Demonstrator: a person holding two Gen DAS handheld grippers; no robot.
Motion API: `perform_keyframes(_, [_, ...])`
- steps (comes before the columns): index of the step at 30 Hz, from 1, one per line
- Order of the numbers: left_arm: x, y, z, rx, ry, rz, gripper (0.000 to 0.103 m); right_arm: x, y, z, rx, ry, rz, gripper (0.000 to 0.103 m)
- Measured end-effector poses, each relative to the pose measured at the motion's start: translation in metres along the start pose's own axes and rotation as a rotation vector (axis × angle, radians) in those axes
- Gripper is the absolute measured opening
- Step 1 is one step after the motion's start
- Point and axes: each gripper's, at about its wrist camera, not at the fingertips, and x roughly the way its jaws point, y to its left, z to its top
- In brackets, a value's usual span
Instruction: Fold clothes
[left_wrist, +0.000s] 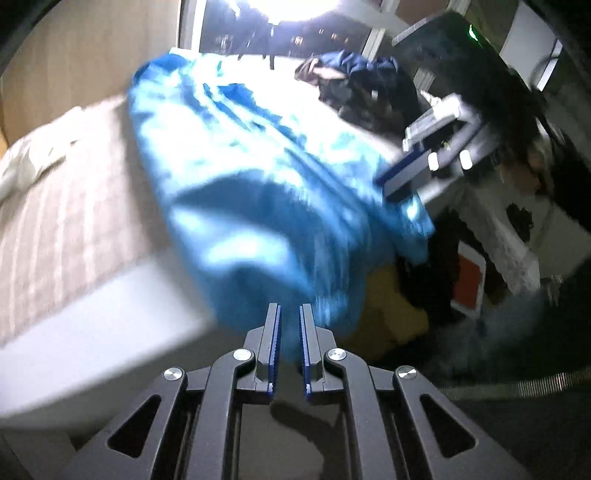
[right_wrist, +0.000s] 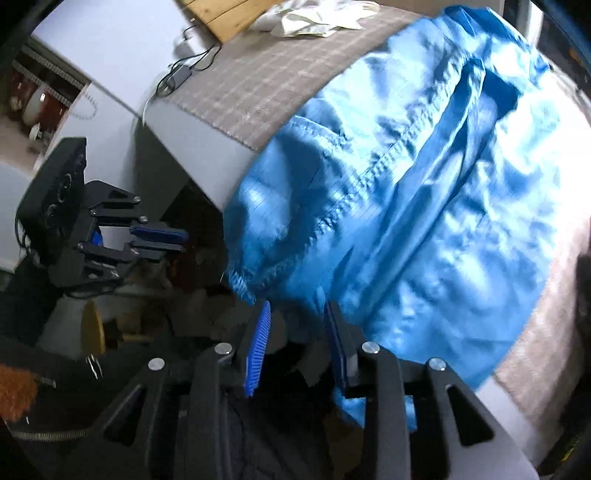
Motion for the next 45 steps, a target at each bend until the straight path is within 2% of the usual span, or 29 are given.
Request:
perform_keyframes(3, [0.04, -0.004, 0.016, 0.014, 0.024, 0.019, 0.008, -0.012, -0.016, -0.018, 0.098, -0.085, -0.045, 0.03])
perform_keyframes(5, [0.056, -0.004, 0.012, 0.01, 0.079, 0.016, 0.008, -0.02, -0.027, -0.03, 0.166, -0.141, -0.075, 0.03])
perform_keyframes(7, [0.05, -0.002, 0.003, -0.001, 0.078, 0.013, 0.011, -0.034, -0.049, -0.057, 0.26, -0.188, -0.122, 0.03])
perform_keyframes(11, [0.018, 0.013, -0.014, -0.1, 0.061, 0.033, 0.012, -0.045, -0.09, -0.113, 0.458, -0.256, -0.244, 0.03])
perform_keyframes(14, [0.007, 0.019, -0.011, -0.144, 0.05, 0.046, 0.012, -0.043, -0.107, -0.133, 0.546, -0.317, -0.268, 0.03])
perform_keyframes(17, [0.005, 0.017, 0.004, -0.124, 0.033, 0.049, 0.012, -0.037, -0.103, -0.124, 0.527, -0.375, -0.228, 0.03])
perform_keyframes(20, [0.012, 0.012, 0.029, -0.09, 0.011, 0.046, 0.018, -0.023, -0.079, -0.097, 0.42, -0.405, -0.246, 0.03])
perform_keyframes(22, [0.022, 0.008, 0.04, -0.065, 0.009, 0.052, 0.018, -0.012, -0.067, -0.084, 0.352, -0.388, -0.285, 0.03])
perform_keyframes(28, [0.05, 0.004, 0.05, -0.055, 0.03, 0.069, 0.018, 0.019, -0.048, -0.074, 0.293, -0.314, -0.261, 0.032])
perform_keyframes(30, [0.057, 0.004, 0.049, -0.064, 0.04, 0.077, 0.018, 0.024, -0.041, -0.072, 0.269, -0.293, -0.225, 0.032])
perform_keyframes(33, [0.042, 0.012, 0.04, -0.104, 0.026, 0.078, 0.018, 0.019, -0.03, -0.073, 0.239, -0.274, -0.197, 0.032])
perform_keyframes(36, [0.025, 0.017, 0.031, -0.13, 0.015, 0.097, 0.018, -0.002, -0.036, -0.084, 0.307, -0.323, -0.19, 0.033])
perform_keyframes(39, [0.03, 0.0, 0.034, -0.139, 0.012, 0.043, 0.018, -0.023, -0.047, -0.091, 0.363, -0.356, -0.191, 0.033])
perform_keyframes(45, [0.042, -0.035, 0.038, -0.156, 0.006, -0.069, 0.024, -0.062, -0.079, -0.064, 0.348, -0.382, -0.213, 0.033])
